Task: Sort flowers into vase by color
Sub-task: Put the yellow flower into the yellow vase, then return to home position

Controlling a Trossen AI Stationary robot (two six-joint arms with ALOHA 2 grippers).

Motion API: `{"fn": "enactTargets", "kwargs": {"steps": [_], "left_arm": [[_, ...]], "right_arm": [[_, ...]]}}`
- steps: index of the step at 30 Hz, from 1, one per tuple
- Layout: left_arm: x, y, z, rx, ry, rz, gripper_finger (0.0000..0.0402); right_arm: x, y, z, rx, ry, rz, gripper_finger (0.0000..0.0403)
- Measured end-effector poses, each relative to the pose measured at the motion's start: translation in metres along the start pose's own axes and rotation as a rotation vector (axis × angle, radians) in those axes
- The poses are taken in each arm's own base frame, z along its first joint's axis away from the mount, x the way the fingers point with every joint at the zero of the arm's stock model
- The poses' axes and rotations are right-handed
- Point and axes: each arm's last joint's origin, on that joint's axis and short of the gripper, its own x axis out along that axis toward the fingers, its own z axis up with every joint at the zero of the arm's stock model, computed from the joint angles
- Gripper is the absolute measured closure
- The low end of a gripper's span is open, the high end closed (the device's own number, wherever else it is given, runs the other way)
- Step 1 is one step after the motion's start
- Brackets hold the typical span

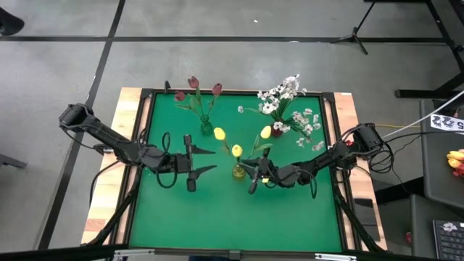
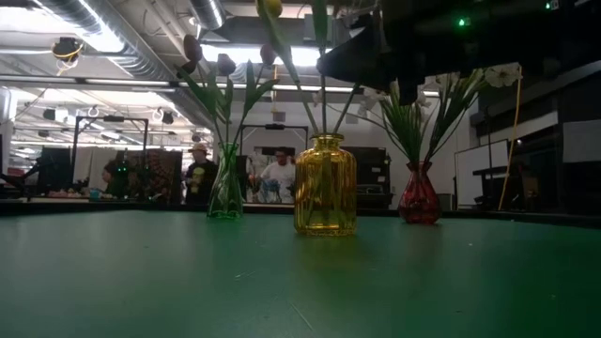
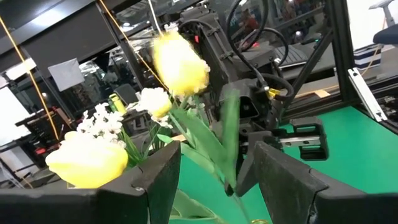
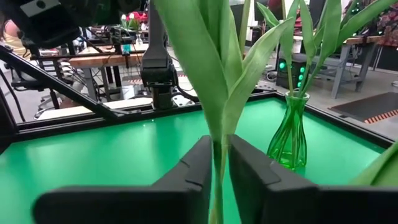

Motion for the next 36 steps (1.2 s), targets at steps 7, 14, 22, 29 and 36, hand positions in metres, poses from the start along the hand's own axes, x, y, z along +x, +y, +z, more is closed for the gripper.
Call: {"fn": "enactTargets", "kwargs": {"steps": [7,14,22,29,36], "left_arm": [[0.001,0.002,-0.001,-0.002,0.003,0.008,0.0201],[0.001,0.002,-0.001,-0.008,0.003,0.008,0.0201],[-0.001,0.000,0.000,-0.044,0.001,0.000,0.0201],[-0.017,0.010,0.003,-0.175,0.058,-0.013,0.0201],[-0.044,0.033,0.013,-0.304,0.063,-0.004,0.0201]], "right_arm": [[0.000,0.000,0.000,0.002,0.000,0.000,0.0301],[0.000,0.000,-0.001,-0.006,0.010,0.001,0.0273],[-0.001,0.001,0.004,0.022,-0.021,0.021,0.0262],[-0.013,0.005,0.030,0.077,-0.082,0.078,0.0262],[-0.040,0.007,0.073,0.029,-0.173,0.115,0.0262]]}}
